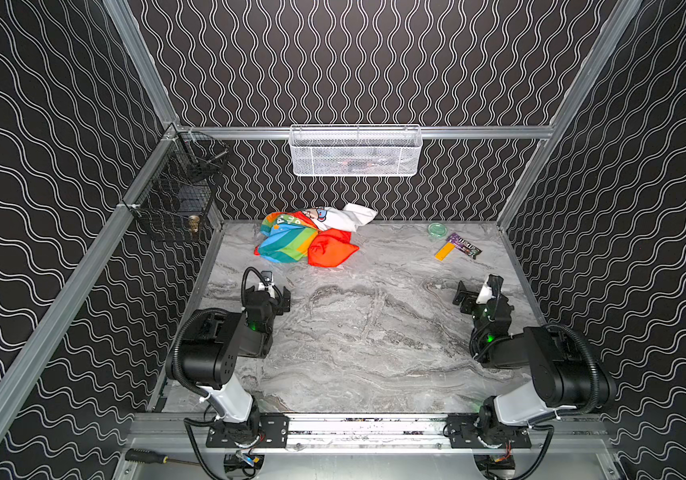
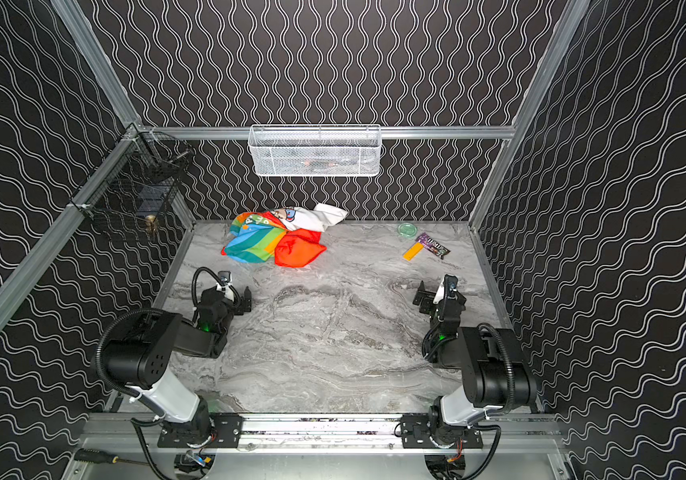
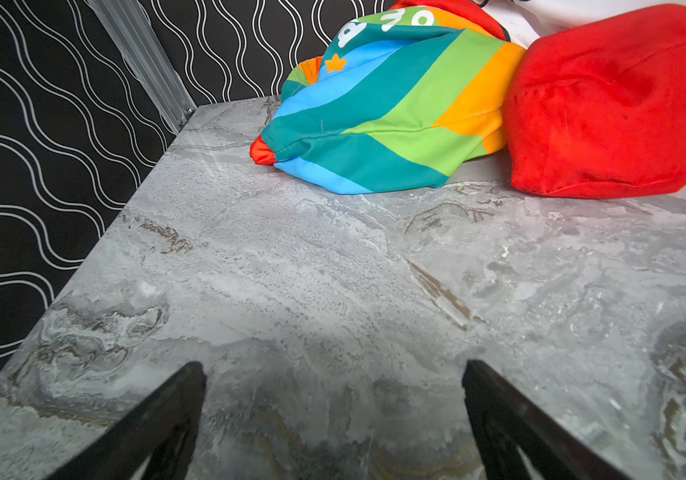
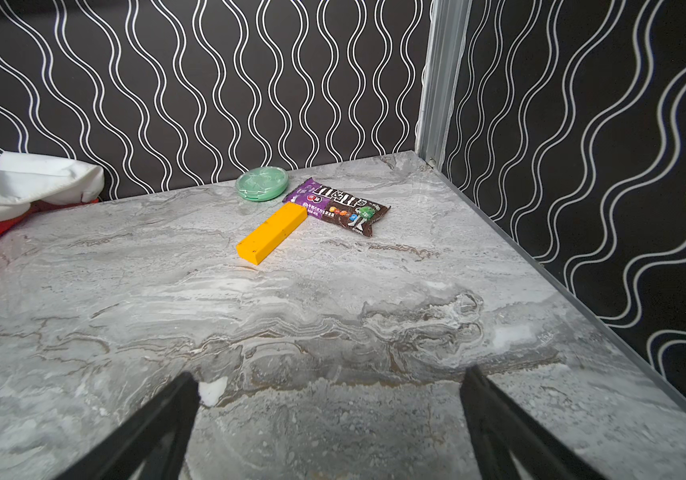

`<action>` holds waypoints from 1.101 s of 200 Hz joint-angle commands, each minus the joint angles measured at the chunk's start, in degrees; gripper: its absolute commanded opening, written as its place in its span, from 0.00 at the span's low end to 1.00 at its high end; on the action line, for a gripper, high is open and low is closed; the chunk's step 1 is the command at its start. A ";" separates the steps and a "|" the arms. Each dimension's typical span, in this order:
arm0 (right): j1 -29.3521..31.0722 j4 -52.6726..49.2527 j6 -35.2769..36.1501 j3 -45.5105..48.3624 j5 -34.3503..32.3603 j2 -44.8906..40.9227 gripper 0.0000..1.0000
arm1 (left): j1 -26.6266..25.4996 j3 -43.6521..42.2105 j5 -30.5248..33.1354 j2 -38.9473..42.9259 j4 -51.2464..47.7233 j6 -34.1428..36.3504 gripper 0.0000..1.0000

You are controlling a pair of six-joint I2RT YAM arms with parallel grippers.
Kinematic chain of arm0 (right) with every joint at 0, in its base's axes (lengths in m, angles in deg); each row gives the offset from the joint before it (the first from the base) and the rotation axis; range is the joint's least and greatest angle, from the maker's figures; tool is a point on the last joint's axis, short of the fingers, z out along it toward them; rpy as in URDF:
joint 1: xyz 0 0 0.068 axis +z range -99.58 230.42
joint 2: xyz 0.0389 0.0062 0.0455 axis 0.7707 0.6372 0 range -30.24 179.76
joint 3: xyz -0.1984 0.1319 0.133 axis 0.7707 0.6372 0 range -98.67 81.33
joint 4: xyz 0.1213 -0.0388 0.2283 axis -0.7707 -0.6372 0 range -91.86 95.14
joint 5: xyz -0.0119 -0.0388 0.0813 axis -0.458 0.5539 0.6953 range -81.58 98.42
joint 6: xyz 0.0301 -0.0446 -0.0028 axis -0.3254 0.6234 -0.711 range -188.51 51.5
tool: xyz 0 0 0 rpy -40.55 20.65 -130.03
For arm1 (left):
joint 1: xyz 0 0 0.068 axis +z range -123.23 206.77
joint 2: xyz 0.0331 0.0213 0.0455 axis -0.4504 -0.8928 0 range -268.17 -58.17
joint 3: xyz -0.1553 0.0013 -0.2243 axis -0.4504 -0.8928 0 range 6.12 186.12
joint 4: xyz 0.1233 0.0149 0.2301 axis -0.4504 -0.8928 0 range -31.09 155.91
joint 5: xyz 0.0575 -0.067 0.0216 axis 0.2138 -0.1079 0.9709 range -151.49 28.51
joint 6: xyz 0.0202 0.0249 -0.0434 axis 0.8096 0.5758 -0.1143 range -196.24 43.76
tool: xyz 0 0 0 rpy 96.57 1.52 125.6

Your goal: Zip up the jacket

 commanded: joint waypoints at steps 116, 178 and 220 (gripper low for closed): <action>0.00 1.62 0.27 -0.07 0.43 -0.13 0.99 | -1.64 -0.58 3.18 0.16 2.77 1.06 0.99; -0.05 1.93 0.34 0.12 0.41 -0.28 0.99 | -1.76 -0.78 3.39 0.34 3.07 1.06 0.99; 0.01 -4.78 -0.44 -0.40 -2.88 -7.99 0.99 | -2.11 4.84 8.94 7.19 -12.25 -0.13 0.99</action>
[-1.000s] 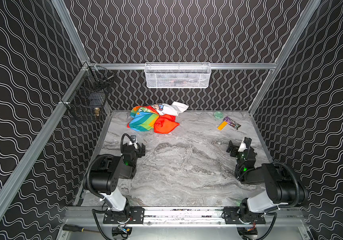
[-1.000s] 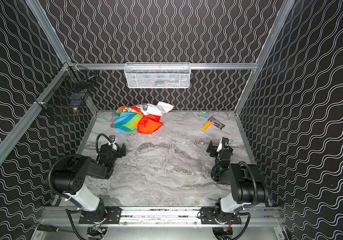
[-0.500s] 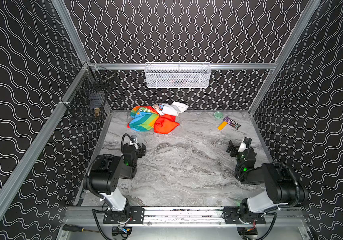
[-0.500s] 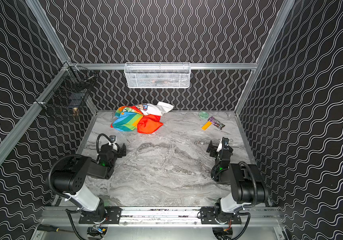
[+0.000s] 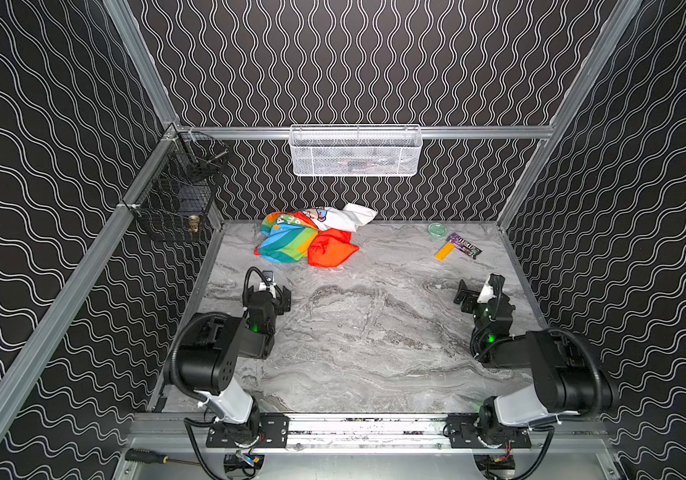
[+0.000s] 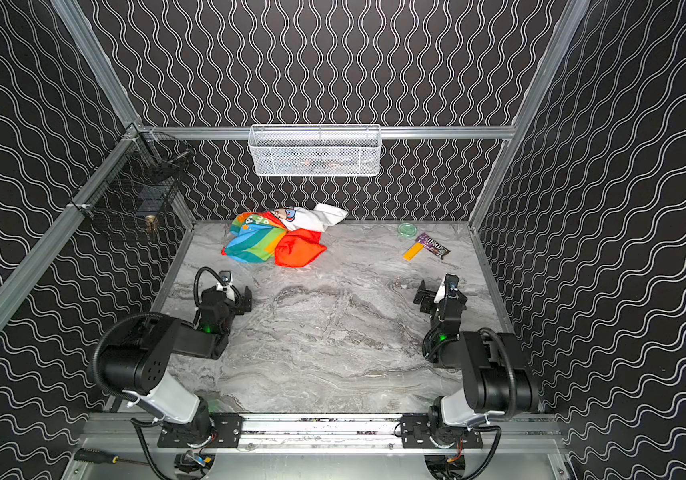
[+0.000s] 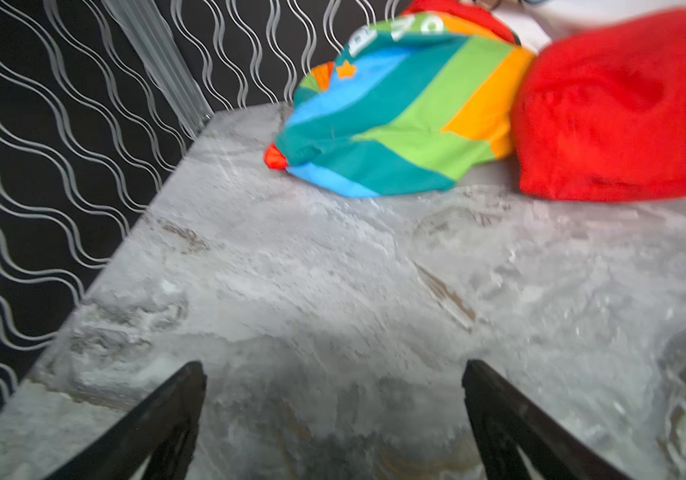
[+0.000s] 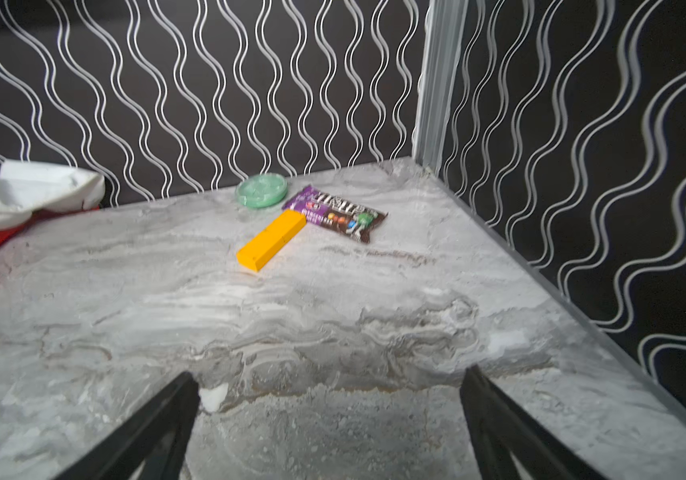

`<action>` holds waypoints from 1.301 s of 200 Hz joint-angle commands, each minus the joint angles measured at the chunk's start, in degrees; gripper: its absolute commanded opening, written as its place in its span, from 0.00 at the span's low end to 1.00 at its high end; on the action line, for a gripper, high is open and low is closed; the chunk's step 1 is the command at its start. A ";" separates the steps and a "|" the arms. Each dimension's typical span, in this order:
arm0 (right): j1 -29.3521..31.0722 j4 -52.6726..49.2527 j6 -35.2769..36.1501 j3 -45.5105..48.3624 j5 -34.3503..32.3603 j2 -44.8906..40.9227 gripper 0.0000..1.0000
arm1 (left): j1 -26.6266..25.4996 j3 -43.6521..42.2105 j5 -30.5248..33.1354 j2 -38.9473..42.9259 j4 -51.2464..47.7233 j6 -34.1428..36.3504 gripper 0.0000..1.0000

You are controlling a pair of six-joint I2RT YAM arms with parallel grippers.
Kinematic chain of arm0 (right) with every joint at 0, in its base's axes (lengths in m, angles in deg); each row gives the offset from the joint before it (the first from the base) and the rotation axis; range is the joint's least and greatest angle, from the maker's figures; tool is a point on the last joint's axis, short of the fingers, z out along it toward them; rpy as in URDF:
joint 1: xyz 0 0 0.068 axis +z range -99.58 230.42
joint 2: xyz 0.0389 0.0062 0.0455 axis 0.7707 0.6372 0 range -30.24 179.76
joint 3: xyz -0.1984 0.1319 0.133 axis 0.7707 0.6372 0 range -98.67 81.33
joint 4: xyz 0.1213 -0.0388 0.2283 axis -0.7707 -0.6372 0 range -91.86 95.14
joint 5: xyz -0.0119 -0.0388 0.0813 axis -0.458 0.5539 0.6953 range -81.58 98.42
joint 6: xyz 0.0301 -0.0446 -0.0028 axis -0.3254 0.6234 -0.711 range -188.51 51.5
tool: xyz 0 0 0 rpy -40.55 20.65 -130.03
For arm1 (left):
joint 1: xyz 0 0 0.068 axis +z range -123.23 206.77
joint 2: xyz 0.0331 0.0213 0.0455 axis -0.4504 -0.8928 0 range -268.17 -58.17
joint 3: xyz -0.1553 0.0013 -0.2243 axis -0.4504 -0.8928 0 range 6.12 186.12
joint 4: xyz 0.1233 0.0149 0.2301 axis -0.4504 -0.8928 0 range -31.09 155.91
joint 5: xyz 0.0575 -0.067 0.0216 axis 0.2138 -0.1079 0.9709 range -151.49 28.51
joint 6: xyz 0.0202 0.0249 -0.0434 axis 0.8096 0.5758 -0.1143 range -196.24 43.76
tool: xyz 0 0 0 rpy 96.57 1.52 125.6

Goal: Zip up the jacket
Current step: 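Reach the left gripper to the red jacket hem while the right gripper approaches it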

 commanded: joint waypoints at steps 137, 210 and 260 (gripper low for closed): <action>-0.13 -56.34 -18.70 -24.35 -7.89 -20.96 0.99 | -0.50 36.26 -0.35 9.82 -60.02 -19.83 0.99; -0.36 -65.63 -25.87 -31.00 9.50 -14.76 0.98 | -0.09 44.27 -20.99 0.30 -67.50 -27.29 0.86; -0.11 -66.18 -27.19 -30.20 27.08 -12.98 0.87 | -0.33 46.77 -30.71 -10.45 -61.31 -30.79 0.82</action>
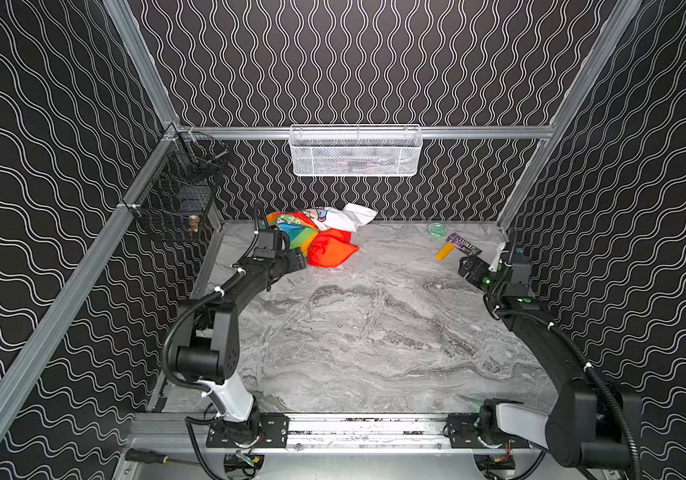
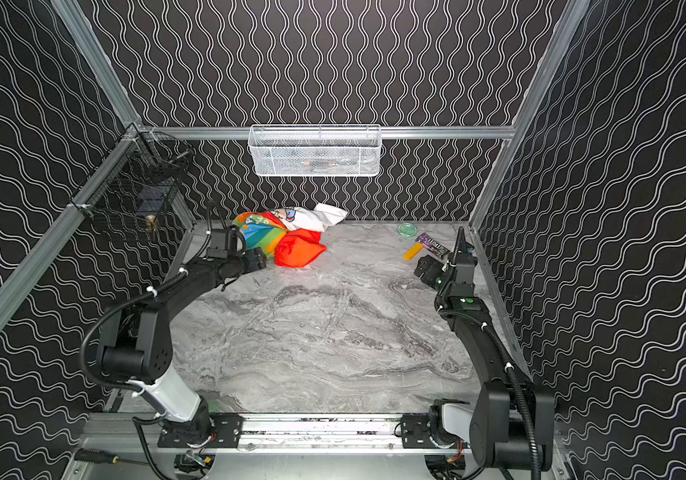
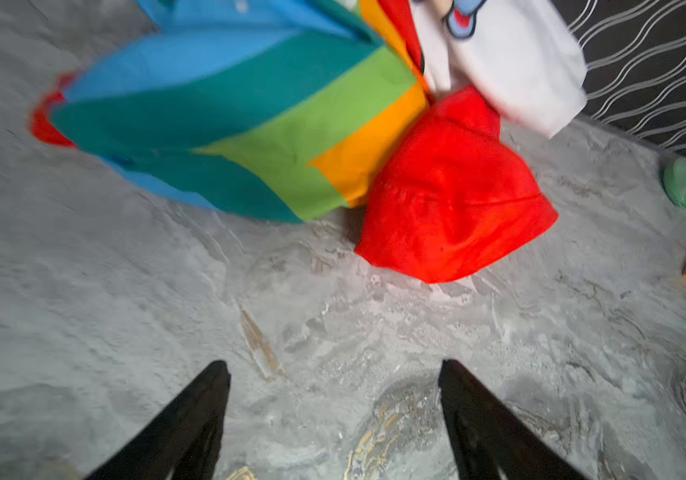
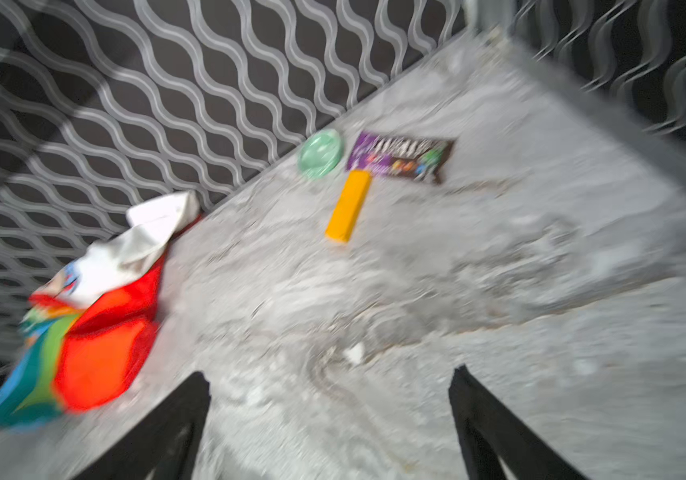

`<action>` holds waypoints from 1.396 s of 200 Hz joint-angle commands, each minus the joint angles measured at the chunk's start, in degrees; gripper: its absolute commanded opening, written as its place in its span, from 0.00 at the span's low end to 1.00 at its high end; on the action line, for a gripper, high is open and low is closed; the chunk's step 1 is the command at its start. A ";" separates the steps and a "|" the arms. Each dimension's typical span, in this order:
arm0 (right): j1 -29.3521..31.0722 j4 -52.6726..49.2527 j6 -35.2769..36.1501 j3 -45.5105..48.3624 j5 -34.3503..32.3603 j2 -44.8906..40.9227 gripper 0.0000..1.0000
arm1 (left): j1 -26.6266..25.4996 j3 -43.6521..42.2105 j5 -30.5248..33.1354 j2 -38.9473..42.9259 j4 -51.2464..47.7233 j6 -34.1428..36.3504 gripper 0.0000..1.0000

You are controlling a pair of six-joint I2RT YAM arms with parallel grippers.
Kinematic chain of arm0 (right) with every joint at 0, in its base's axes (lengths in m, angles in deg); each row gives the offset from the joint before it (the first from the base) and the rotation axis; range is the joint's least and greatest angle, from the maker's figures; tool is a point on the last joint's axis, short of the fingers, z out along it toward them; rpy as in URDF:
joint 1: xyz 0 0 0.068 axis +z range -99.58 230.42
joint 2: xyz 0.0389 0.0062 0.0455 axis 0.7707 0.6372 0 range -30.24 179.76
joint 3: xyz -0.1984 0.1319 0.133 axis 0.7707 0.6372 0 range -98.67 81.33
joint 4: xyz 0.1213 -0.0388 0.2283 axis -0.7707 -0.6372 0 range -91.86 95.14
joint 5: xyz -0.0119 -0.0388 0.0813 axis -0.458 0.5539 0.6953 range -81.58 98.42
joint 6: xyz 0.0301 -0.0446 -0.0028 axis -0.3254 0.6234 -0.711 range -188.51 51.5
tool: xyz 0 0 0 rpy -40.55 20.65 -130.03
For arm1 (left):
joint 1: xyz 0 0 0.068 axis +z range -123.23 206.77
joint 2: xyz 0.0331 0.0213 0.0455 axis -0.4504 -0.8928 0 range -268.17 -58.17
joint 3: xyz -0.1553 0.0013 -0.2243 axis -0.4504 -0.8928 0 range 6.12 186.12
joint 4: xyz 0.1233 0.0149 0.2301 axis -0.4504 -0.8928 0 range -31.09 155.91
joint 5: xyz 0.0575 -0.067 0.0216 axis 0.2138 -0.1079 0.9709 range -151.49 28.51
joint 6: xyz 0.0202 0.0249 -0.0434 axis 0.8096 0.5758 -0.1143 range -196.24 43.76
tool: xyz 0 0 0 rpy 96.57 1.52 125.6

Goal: Zip up the jacket
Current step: 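Reach the left gripper to the red jacket hem while the right gripper approaches it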

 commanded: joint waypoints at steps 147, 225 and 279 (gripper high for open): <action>14.00 -4.09 -5.34 5.56 7.18 -1.07 0.83 | -2.66 10.61 -13.77 -17.91 9.27 -5.16 0.50; 15.13 -4.71 -6.40 5.24 5.86 -1.29 0.68 | -3.63 10.59 -16.81 -14.23 7.36 -4.90 0.00; 16.08 -5.12 -6.73 4.54 6.15 -0.25 0.75 | -3.93 9.72 -11.12 -10.14 4.05 -3.04 0.41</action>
